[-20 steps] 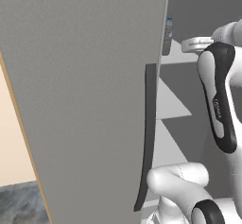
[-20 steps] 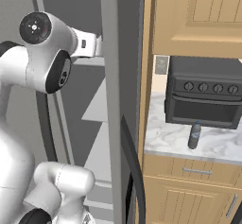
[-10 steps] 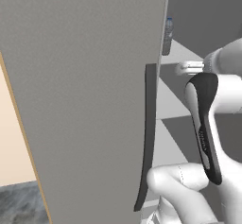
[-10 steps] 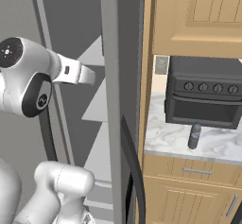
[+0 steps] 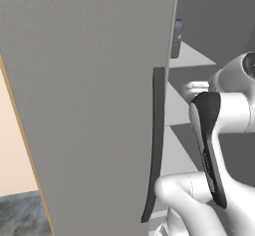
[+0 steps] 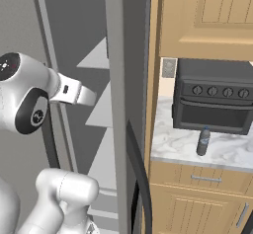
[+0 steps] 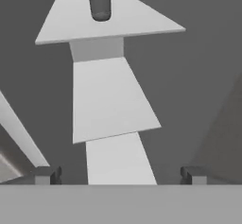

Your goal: Take the bottled waters from the counter and place them in the freezer to freeze. Close the freezer door after placing the bottles.

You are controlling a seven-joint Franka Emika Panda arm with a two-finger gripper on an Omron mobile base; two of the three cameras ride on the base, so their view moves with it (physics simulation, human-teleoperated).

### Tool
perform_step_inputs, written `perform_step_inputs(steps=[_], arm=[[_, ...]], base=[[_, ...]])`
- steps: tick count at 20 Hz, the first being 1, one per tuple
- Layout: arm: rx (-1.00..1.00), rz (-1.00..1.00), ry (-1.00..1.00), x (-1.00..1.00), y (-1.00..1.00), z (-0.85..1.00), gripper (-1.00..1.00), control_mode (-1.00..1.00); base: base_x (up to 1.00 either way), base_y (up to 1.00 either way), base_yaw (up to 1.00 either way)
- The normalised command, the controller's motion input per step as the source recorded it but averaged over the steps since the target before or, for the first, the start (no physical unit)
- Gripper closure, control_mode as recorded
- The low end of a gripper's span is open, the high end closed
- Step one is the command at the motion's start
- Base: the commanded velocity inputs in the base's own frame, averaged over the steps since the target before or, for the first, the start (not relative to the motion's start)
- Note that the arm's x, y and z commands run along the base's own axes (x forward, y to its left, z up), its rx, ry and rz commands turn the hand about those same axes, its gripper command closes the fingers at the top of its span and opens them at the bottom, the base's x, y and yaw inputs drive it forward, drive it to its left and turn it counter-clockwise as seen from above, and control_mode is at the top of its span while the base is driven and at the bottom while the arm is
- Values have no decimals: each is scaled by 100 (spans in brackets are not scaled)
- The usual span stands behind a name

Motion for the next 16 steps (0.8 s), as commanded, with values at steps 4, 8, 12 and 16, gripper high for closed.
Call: perform_step_inputs(steps=[4,8,12,16], arm=[[0,13,11,-42,7,-19,-100,-100],[0,13,9,-45,16,-15,-100,-100],[0,14,0,-39,19,-20,-100,-100],[0,12,0,-17,36,-29,-100,-100]], base=[[0,0,0],[0,0,0],[0,0,0],[0,0,0]])
